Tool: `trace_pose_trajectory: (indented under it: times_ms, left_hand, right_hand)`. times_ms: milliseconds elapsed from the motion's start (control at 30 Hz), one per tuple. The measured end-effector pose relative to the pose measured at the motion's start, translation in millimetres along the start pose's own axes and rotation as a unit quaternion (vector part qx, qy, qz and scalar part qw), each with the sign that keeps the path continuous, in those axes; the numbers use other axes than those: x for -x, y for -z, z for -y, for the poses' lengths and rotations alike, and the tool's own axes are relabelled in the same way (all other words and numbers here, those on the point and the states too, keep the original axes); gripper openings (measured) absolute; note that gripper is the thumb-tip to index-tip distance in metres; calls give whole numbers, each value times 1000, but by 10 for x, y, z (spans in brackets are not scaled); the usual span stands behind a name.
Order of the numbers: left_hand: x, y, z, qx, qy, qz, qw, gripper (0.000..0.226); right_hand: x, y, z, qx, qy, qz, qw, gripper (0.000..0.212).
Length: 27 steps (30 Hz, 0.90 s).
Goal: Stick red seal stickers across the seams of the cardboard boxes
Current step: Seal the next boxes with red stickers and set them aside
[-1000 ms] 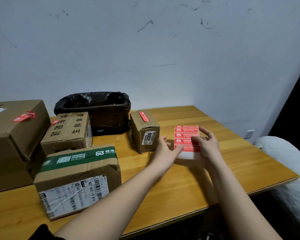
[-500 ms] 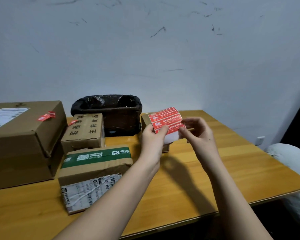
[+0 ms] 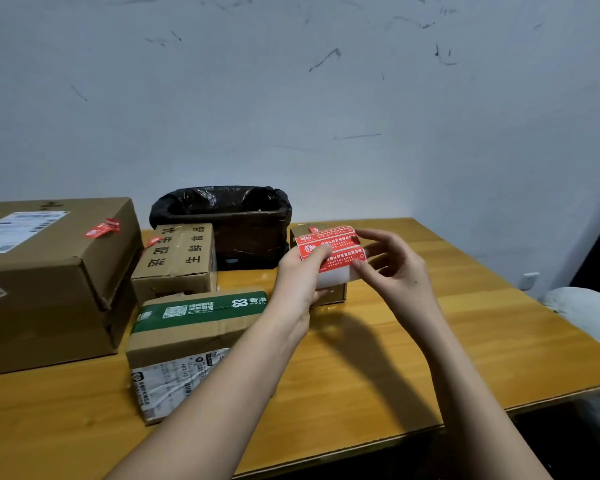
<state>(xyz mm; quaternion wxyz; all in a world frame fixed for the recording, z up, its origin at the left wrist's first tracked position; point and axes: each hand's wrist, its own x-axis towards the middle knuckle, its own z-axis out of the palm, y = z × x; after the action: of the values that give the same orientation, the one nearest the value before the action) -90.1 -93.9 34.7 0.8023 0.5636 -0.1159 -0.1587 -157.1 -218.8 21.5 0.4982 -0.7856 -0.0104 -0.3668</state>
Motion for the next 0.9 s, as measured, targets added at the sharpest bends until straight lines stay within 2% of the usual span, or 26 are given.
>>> trace_pose_trajectory:
  times_ms: [100,300,500,667,767,900]
  left_hand:
    - [5,16,-7,-15,-1,-1,1000,2]
    - [38,1,-24,-22,6,14,1000,4]
    - [64,-13,-36,-27,9,16,999,5]
    - [67,-6,-27,-55,14,8,998,5]
    - [64,-6,-21,-64,18,1,998,6]
    - [35,-17,-3,-61,29,-2,998,6]
  right_hand:
    - [-4,-23,-1,-4,-10,-4,1000,25]
    - [3,11,7,-72,-36,-21,997,22]
    - [-18,23,12,-62,-28,-21,997,17]
    - [12,48,-28,36,18,-30,999,15]
    - [8,63,-22,155,89,-46,983,13]
    - [8,84,-18,211,112,-53,969,8]
